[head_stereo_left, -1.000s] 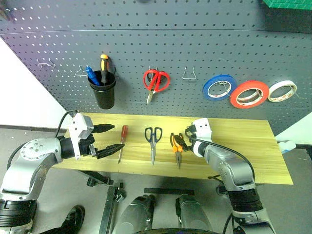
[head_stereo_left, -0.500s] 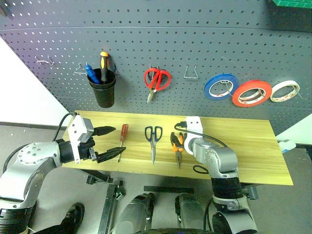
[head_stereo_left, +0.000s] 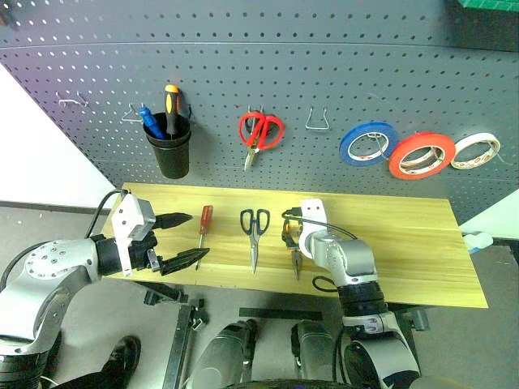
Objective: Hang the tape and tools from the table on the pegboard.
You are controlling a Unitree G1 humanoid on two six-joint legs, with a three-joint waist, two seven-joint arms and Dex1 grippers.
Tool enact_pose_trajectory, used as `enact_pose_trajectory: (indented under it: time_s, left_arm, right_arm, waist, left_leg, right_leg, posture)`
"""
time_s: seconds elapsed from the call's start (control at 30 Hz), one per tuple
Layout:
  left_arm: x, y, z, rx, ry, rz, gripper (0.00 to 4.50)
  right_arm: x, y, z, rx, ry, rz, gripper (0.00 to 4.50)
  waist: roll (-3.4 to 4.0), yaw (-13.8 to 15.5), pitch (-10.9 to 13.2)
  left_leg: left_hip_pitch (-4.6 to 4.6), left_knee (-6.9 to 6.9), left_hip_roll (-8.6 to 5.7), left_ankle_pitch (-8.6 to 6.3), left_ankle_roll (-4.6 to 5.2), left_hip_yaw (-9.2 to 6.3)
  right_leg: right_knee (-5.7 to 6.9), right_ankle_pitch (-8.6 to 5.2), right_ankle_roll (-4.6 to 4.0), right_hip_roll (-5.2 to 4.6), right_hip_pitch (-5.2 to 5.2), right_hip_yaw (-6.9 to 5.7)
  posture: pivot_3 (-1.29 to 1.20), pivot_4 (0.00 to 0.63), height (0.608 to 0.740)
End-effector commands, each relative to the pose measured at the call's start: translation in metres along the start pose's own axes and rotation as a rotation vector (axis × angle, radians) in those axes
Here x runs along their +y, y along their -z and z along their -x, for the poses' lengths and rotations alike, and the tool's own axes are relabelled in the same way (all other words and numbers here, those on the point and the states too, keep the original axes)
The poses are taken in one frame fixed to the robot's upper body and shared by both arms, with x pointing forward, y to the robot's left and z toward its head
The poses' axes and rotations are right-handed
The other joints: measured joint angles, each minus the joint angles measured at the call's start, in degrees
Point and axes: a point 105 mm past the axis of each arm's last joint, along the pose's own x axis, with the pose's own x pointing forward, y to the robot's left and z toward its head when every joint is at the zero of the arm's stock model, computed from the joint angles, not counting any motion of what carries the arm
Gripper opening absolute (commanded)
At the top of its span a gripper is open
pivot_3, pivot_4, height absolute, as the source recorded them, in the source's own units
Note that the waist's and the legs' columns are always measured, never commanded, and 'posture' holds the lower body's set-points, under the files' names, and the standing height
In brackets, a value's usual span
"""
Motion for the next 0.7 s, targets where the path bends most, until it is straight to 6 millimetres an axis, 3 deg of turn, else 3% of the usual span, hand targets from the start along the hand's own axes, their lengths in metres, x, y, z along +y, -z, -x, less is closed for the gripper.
enact_pose_trajectory:
  time_s: [0.03,0.7]
  left_arm:
    - [-0.001,-0.009,0.003,-0.011,-0.004,-0.036,4.50]
    - [-0.004,-0.011,0.000,-0.017,0.009,-0.038,4.50]
  right_arm:
    - [0.003,-0.005,0.002,-0.019,-0.010,0.029,4.49]
    - [0.016,0.005,-0.003,0.026,-0.032,0.098,4.49]
  waist:
    - [-0.01,0.0,0.0]
    - [-0.30,0.0,1.1]
  left_leg:
    - [0.00,-0.01,0.00,0.00,0.00,0.00]
    - [-0.11,-0.15,0.02,0.00,-0.01,0.00]
  right_leg:
    - [0.00,0.00,0.00,0.00,0.00,0.00]
    - [-0.02,-0.06,-0.11,0.00,-0.20,0.00]
  posture:
    - [0.04,0.219,0.740]
    - [0.05,0.232,0.740]
